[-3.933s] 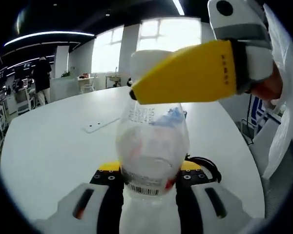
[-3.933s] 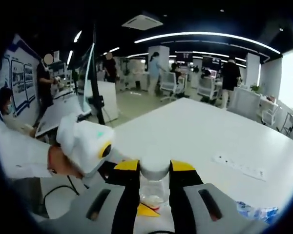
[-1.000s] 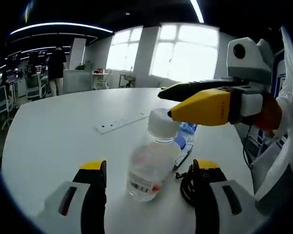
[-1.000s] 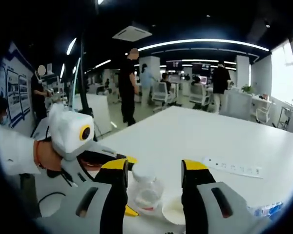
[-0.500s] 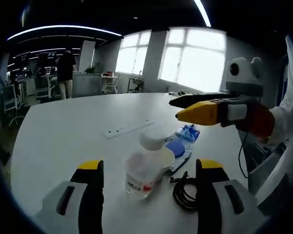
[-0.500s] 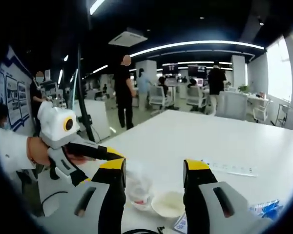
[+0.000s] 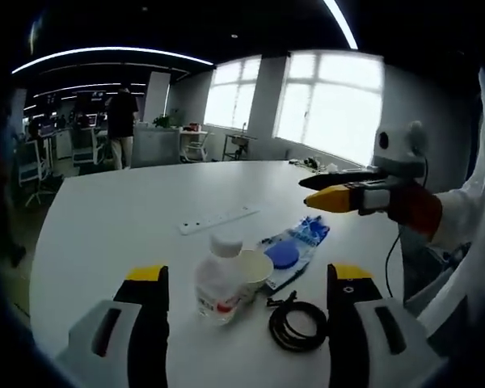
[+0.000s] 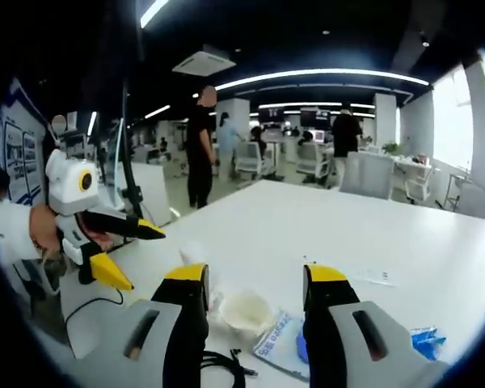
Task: Arrange the tabletop items into an orderly group along one side of the table until the central work area is clear of visible clutter.
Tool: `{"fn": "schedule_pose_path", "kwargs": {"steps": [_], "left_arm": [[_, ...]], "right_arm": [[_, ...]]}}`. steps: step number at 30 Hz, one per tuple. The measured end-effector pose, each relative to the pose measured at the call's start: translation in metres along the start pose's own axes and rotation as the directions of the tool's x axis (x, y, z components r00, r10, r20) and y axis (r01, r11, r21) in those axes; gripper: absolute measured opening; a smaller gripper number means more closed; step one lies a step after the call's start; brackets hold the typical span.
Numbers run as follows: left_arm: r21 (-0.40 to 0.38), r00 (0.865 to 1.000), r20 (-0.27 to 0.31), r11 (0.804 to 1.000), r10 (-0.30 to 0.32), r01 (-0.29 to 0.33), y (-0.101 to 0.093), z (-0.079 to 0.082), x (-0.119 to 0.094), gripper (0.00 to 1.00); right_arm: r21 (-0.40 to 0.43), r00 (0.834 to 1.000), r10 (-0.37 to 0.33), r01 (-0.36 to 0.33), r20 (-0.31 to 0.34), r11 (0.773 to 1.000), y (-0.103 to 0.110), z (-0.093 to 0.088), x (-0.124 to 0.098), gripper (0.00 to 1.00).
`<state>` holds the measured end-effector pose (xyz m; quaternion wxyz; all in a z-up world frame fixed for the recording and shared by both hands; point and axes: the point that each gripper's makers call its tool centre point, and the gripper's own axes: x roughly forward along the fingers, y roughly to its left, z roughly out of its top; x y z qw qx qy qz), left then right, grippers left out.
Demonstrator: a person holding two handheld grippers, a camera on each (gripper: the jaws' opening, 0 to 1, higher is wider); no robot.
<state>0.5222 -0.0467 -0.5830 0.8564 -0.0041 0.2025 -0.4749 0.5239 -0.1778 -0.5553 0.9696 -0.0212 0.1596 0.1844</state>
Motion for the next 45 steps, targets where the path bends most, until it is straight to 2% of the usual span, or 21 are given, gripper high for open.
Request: {"fn": "schedule_pose_path", "kwargs": {"steps": [6,15,21,23,25,34,36,37,45], "left_arm": [[-0.029,1.0,0.001,0.999,0.03,-0.03,-0.012,-0.005,-0.007,0.83],[-0.049,0.999,-0.042,0.998,0.032,-0.034,-0.035,-0.027,-0.011,0.83],[-0.075,0.998,-0.059,0.996,0.032,-0.036,-0.047,-0.04,-0.012,0.83],[-0.08,0.997,-0.071,0.996,0.033,-0.039,-0.05,-0.046,-0.011,0.83],[-0.084,0.996,-0.082,0.996,0.035,-0.042,-0.052,-0.052,-0.011,0.82],[-0.12,0.991,-0.131,0.991,0.036,-0.052,-0.06,-0.077,-0.007,0.83],[-0.121,0.987,-0.154,0.991,0.042,-0.061,-0.06,-0.085,-0.006,0.83],[-0.13,0.986,-0.162,0.99,0.043,-0.064,-0.06,-0.09,-0.004,0.82],[-0.171,0.98,-0.199,0.983,0.032,-0.067,-0.063,-0.112,0.011,0.81]], "right_arm": [[0.005,0.999,-0.03,0.03,-0.04,1.0,-0.012,-0.02,-0.021,0.44],[0.009,0.994,-0.041,0.042,-0.096,0.999,-0.014,-0.045,-0.043,0.45],[0.036,0.988,-0.027,0.033,-0.154,0.999,-0.008,-0.069,-0.052,0.51],[0.038,0.979,-0.025,0.033,-0.202,0.999,-0.006,-0.081,-0.055,0.52],[0.045,0.981,-0.026,0.035,-0.194,0.998,-0.005,-0.084,-0.057,0.52],[0.071,0.967,-0.008,0.027,-0.253,0.997,0.006,-0.11,-0.057,0.54],[0.087,0.962,0.001,0.024,-0.273,0.996,0.009,-0.119,-0.055,0.57],[0.1,0.952,0.012,0.02,-0.305,0.995,0.011,-0.127,-0.055,0.57],[0.106,0.933,0.024,0.015,-0.359,0.994,0.018,-0.155,-0.043,0.53]]}}
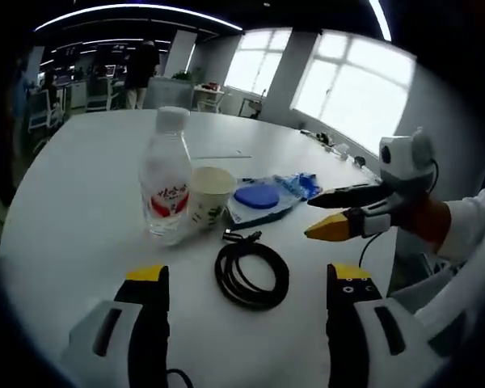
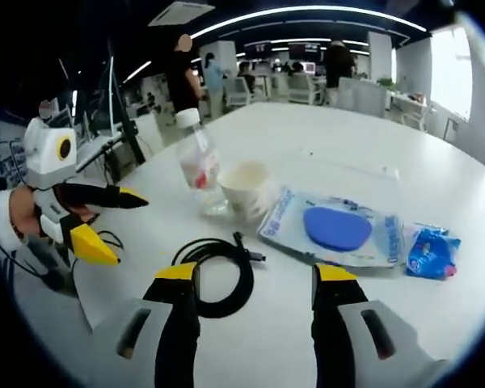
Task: Arrange the tabletop items into an orderly group along one side of the table until the central work area is clear of visible clutter.
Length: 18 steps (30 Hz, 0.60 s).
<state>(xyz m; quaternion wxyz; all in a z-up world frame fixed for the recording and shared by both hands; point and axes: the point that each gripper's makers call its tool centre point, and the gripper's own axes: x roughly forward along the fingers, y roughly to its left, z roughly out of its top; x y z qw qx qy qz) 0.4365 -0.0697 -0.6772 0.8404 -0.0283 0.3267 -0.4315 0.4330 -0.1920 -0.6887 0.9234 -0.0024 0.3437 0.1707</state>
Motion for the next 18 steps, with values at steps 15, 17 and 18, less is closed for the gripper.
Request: {"fn": "schedule_pose_path", "kwargs": {"steps": [15,17,18], "left_arm": [[-0.027,0.994,-0.09,0.998,0.055,-0.057,0.015,-0.025,0.035,0.66],[-0.006,0.991,-0.108,0.997,0.076,-0.077,0.019,-0.028,0.039,0.58],[0.008,0.989,-0.119,0.996,0.085,-0.084,0.02,-0.029,0.04,0.55]], "right_arm": [[-0.005,0.994,0.008,-0.009,-0.105,1.0,0.006,-0.029,0.035,0.43],[-0.012,0.992,0.01,-0.011,-0.123,1.0,0.006,-0.032,0.04,0.38],[-0.015,0.992,0.009,-0.011,-0.127,1.0,0.006,-0.033,0.041,0.37]]}}
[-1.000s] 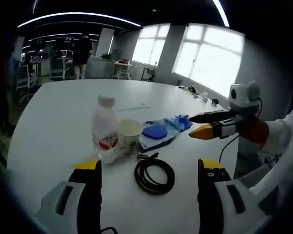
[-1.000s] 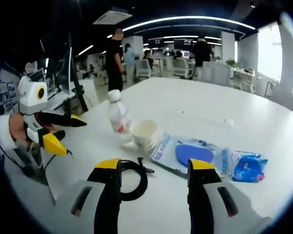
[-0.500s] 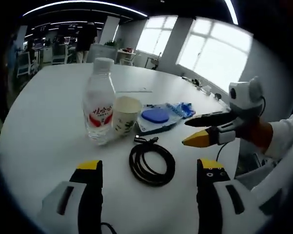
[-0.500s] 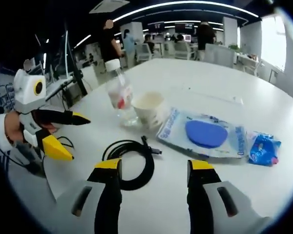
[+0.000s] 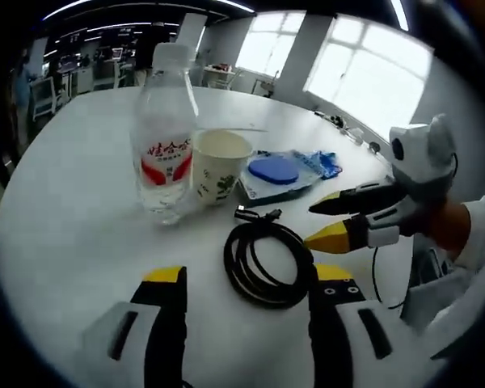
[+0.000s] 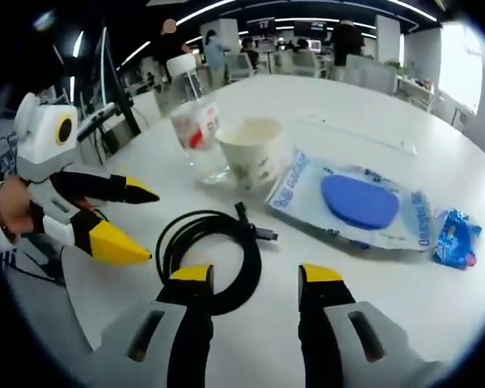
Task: Arrange the tabletop items into an orderly group along one side of the table until the central work area is clear of visible clutter.
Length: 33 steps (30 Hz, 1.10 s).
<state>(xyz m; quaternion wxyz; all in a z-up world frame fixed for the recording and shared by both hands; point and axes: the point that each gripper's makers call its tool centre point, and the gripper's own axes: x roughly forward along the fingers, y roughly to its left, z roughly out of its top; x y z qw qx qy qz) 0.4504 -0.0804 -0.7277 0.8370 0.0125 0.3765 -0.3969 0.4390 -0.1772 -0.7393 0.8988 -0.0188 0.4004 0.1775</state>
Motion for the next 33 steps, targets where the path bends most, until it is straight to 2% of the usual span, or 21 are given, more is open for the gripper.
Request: {"fn": "schedule_pose_path", "kwargs": {"steps": [2,4,10,13,16,18,19,20,21,24,28,33], "left_arm": [[0.004,1.0,0.007,1.0,-0.006,0.006,-0.002,0.001,0.004,0.51],[0.005,1.0,0.0,1.0,-0.009,0.009,-0.004,0.0,0.008,0.52],[0.004,0.999,-0.04,1.0,0.007,-0.007,-0.002,-0.007,0.019,0.46],[0.017,0.997,-0.065,0.999,0.03,-0.029,0.001,-0.01,0.022,0.39],[0.036,0.997,-0.073,0.999,0.029,-0.026,-0.002,-0.011,0.027,0.33],[0.046,0.996,-0.087,0.999,0.027,-0.023,-0.004,-0.013,0.03,0.28],[0.053,0.996,-0.091,0.998,0.026,-0.021,-0.005,-0.014,0.031,0.24],[0.077,0.99,-0.127,0.996,0.054,-0.044,-0.002,-0.02,0.032,0.23],[0.08,0.991,-0.125,0.996,0.054,-0.044,-0.003,-0.02,0.033,0.23],[0.065,0.99,-0.118,0.996,0.075,-0.068,0.0,-0.016,0.035,0.19],[0.055,0.987,-0.135,0.995,0.085,-0.078,-0.001,-0.018,0.034,0.14],[0.002,0.987,-0.136,0.996,0.091,-0.091,-0.002,-0.018,0.031,0.09]], "right_arm": [[0.002,1.0,0.003,-0.003,-0.005,1.0,0.001,0.0,0.003,0.35],[0.009,1.0,0.008,-0.008,-0.01,1.0,0.002,-0.001,0.008,0.34],[0.001,0.999,0.014,-0.014,-0.035,1.0,0.006,-0.003,0.018,0.27],[-0.006,0.999,0.012,-0.012,-0.052,1.0,0.007,-0.005,0.022,0.2],[-0.019,0.997,0.003,-0.004,-0.08,1.0,0.006,-0.01,0.026,0.15],[-0.022,0.996,0.001,-0.003,-0.085,1.0,0.006,-0.013,0.029,0.14],[-0.034,0.998,-0.004,0.002,-0.067,0.999,0.004,-0.009,0.029,0.12],[-0.027,0.997,-0.011,0.009,-0.077,1.0,0.003,-0.01,0.029,0.11],[-0.028,0.997,-0.011,0.009,-0.08,1.0,0.003,-0.009,0.029,0.11],[-0.046,0.995,-0.034,0.029,-0.097,0.998,0.001,-0.008,0.028,0.07],[0.003,0.996,-0.026,0.027,-0.084,1.0,0.0,-0.005,0.026,0.03],[0.032,0.996,-0.012,0.015,-0.089,0.999,0.002,-0.007,0.023,0.02]]}}
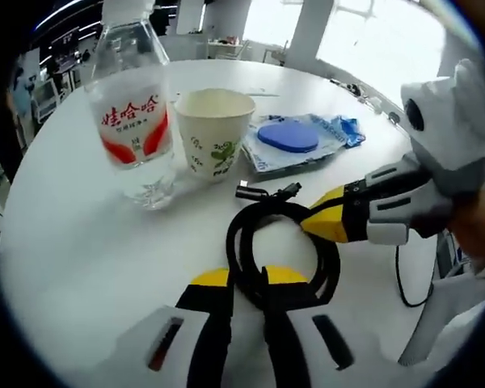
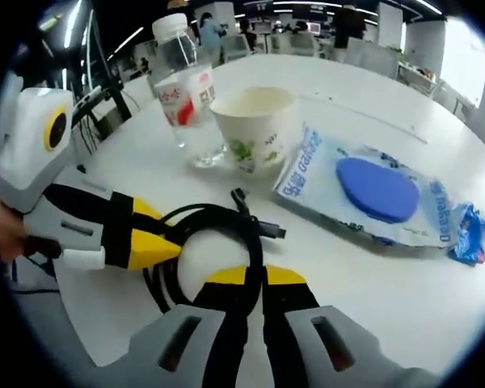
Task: Arrange the tabletop items into an orderly group along one side of the table until the central work area is clear of visible clutter.
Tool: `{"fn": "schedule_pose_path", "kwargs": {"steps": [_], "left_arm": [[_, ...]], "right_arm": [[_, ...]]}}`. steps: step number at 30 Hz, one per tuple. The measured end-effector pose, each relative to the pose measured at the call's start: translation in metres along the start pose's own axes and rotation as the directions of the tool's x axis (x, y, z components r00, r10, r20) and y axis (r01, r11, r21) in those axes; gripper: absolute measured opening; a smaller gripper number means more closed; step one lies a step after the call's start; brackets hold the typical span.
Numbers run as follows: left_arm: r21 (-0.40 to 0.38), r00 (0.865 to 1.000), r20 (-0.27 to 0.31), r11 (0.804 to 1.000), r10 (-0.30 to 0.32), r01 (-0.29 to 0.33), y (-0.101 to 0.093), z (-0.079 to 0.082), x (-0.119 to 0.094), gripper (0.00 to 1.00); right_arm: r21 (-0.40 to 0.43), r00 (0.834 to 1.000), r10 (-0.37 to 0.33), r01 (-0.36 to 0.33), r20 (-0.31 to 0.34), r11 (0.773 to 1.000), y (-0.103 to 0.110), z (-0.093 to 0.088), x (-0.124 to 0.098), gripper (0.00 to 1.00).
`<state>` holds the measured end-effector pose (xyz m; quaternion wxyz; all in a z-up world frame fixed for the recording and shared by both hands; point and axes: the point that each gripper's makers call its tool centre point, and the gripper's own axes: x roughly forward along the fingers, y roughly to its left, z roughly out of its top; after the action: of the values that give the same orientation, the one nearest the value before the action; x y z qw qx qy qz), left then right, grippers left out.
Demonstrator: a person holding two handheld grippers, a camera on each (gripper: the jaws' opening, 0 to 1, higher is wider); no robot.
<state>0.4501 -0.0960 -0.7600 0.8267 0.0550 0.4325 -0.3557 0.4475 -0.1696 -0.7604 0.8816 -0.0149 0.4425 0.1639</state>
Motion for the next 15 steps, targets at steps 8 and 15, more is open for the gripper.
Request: {"fn": "schedule_pose_path", "kwargs": {"steps": [8,15], "left_arm": [[-0.015,1.0,0.01,1.0,-0.011,0.011,-0.007,0.0,-0.009,0.04],[-0.018,0.999,0.028,1.0,-0.02,0.02,-0.015,0.004,-0.016,0.04]], "right_arm": [[-0.001,1.0,-0.003,0.003,0.026,1.0,0.002,-0.002,-0.013,0.01],[0.011,0.998,0.005,-0.005,0.056,1.0,0.002,0.002,-0.027,0.01]]}}
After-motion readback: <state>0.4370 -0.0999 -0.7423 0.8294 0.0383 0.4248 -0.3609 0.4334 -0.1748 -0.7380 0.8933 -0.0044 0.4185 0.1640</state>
